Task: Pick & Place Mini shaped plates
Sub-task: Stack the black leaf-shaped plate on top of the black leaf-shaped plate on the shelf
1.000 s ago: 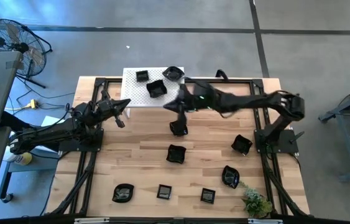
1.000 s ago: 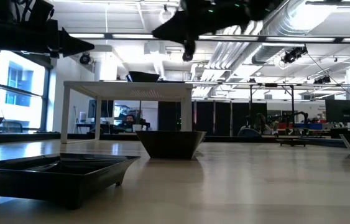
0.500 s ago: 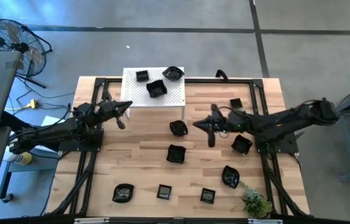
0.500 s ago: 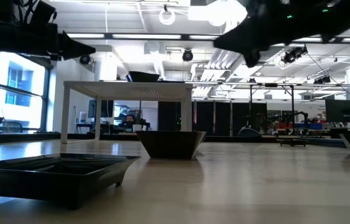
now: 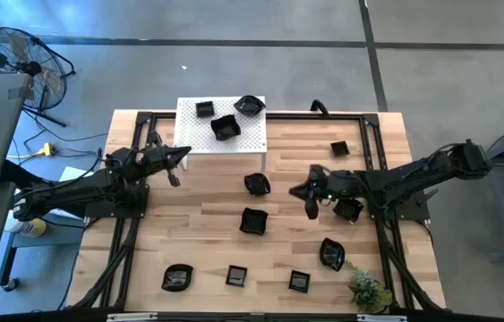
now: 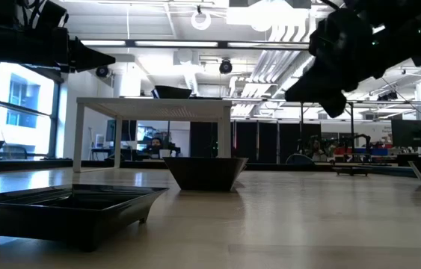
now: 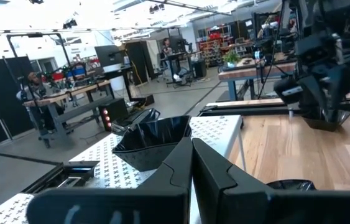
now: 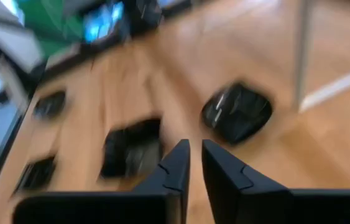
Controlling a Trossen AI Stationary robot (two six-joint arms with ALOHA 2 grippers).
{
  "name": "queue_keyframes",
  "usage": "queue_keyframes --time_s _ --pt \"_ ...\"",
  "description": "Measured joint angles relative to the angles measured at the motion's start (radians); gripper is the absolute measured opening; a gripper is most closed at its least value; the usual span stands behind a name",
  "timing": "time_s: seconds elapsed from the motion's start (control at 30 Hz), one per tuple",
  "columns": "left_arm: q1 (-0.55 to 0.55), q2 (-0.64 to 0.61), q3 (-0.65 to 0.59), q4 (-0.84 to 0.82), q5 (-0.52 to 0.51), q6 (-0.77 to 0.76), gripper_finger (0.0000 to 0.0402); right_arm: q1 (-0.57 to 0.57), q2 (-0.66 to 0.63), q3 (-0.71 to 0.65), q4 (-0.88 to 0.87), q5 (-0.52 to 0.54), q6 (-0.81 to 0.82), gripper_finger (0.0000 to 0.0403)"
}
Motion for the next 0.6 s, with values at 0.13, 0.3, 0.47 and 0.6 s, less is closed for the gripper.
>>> queue_keyframes --time_s 0.13,0.3,0.47,0.6 --pt "0.000 0.019 0.000 0.000 0.000 0.000 0.0002 0.046 0.000 0.099 -0.390 -0.129 0.075 0.0081" --pt "0.000 0.045 0.000 0.001 0.000 0.002 0.0002 0.136 0.000 0.141 -0.653 -0.268 0.080 0.0117" --pt "0.000 0.064 0.000 0.025 -0.001 0.002 0.0002 0.192 0.011 0.139 -0.674 -0.357 0.099 0.0123" --pt "0.000 0.076 0.000 0.039 -0.001 0.003 0.0002 0.214 0.065 0.140 -0.637 -0.428 0.085 0.0116"
